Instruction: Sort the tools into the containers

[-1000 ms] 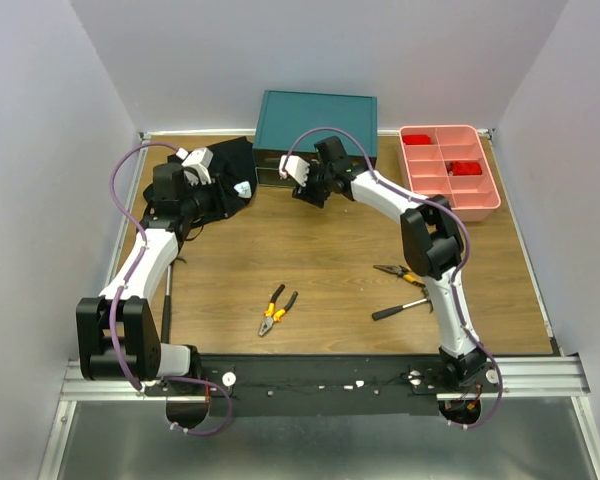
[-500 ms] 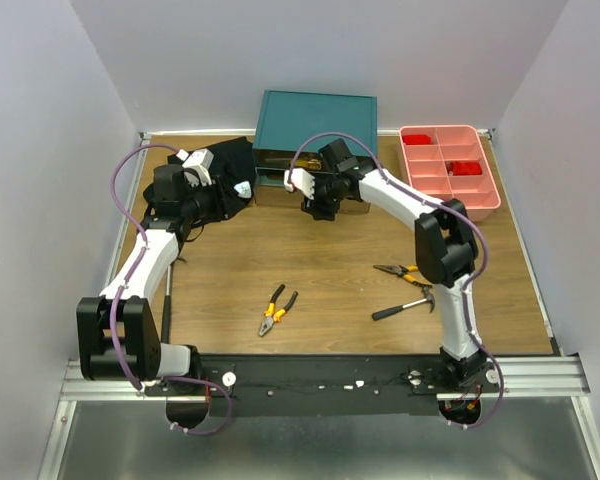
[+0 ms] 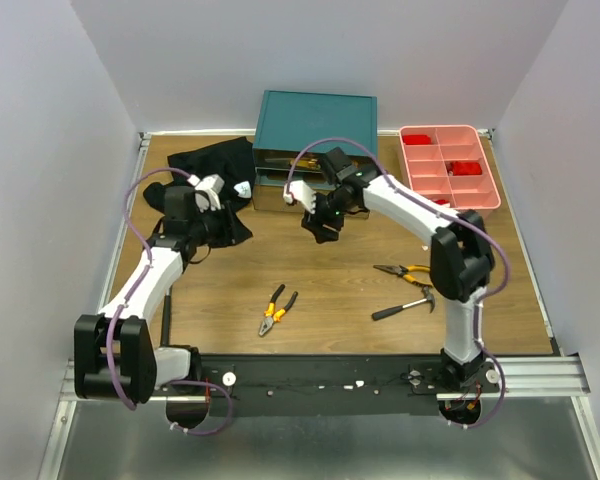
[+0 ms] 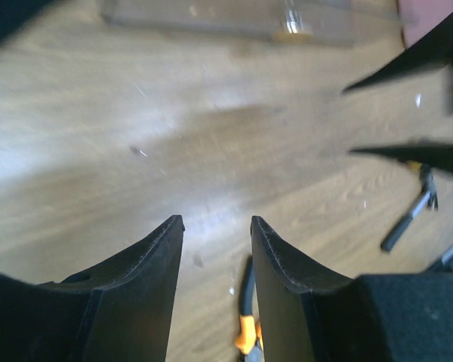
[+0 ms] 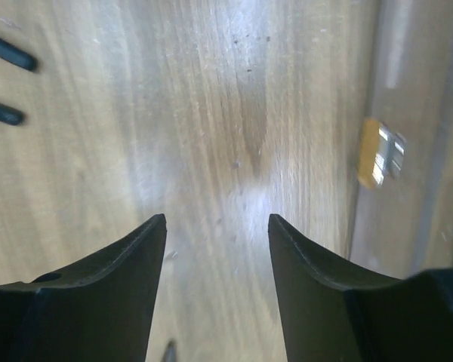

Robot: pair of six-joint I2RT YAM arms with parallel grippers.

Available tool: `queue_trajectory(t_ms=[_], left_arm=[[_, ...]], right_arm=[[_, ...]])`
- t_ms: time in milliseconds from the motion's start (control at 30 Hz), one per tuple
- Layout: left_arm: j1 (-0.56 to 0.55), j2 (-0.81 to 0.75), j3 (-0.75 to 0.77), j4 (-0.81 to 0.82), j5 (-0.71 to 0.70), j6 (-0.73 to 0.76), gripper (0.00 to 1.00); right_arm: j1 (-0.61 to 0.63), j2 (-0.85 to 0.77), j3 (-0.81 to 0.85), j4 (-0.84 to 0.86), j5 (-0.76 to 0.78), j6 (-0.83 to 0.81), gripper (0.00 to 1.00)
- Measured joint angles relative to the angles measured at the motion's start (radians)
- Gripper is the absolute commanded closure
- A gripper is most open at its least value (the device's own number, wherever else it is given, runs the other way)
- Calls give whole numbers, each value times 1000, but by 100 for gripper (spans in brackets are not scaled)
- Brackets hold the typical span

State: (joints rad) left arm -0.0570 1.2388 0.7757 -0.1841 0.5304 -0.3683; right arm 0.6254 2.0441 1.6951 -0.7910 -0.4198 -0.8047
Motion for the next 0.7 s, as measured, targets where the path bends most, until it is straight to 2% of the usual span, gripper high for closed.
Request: queue_trajectory(t_ms=[67, 167, 300, 367, 700], left_arm=[[-51, 0, -4, -35, -17, 16, 49], [-143, 2, -3, -75, -43, 43, 50], [-258, 11, -3, -117, -94, 53, 51], [-304, 26, -3, -150, -131, 50, 51], [-478, 150, -16, -267, -273, 39, 51]], right_arm=[[0, -57, -3, -24, 2, 26, 33], [-5, -232, -42, -11, 8, 95, 31], [-15, -468, -103, 66, 55, 188, 30], [-29, -528, -118, 93, 88, 206, 29], [-253, -593, -209, 124, 246, 271, 28]])
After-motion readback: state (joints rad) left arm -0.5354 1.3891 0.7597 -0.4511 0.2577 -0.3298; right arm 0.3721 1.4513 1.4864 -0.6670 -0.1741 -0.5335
